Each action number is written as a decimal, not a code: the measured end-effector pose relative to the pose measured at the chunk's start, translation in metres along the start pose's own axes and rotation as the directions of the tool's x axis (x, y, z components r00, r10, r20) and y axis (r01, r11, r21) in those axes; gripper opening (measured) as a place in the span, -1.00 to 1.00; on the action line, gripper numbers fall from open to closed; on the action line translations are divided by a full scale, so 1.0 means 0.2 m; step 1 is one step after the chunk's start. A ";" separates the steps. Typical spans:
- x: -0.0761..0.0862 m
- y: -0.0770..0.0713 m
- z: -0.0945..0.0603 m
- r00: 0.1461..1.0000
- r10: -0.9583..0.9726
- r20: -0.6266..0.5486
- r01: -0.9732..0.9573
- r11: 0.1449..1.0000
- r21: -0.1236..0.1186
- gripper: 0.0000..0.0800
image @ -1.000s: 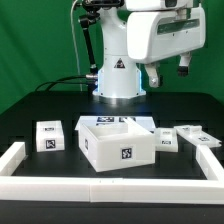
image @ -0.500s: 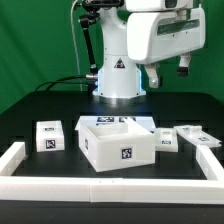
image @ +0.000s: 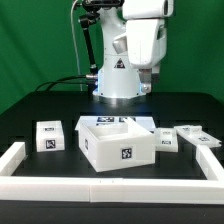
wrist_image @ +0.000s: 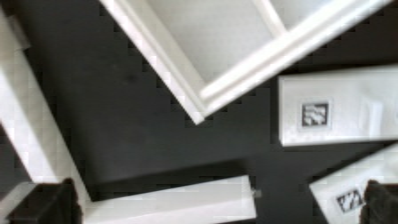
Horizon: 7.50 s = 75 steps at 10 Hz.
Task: Assemble cabinet
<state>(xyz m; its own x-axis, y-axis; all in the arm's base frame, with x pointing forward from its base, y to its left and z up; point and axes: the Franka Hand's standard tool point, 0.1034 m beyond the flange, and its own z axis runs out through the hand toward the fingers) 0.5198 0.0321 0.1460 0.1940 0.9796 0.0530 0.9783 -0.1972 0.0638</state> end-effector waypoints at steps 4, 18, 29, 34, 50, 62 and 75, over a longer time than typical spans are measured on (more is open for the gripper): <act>-0.02 -0.03 0.02 1.000 0.022 0.004 -0.022 1.000 0.010 1.00; -0.37 -0.33 0.24 0.812 -0.584 -0.021 0.584 0.809 0.064 1.00; -0.42 -0.49 0.54 0.850 -0.520 -0.080 0.526 0.835 0.162 1.00; -0.43 -0.47 0.54 0.870 -0.487 -0.070 0.492 0.854 0.168 0.74; -0.30 -0.28 0.56 0.945 -0.324 -0.042 0.327 0.936 0.132 -0.90; 0.29 -0.05 0.60 0.977 -0.206 -0.049 0.209 0.976 0.067 -0.91; 0.27 -0.09 0.56 0.979 -0.200 -0.044 0.203 0.977 0.063 0.99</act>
Offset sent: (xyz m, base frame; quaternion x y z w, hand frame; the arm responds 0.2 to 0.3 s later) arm 0.0000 0.0000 0.0000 0.0000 0.0000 0.0000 1.0000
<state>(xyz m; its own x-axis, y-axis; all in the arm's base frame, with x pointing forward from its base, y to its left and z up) 0.5215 0.0935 0.0369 -0.0095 0.9965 0.0830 0.9999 0.0087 0.0100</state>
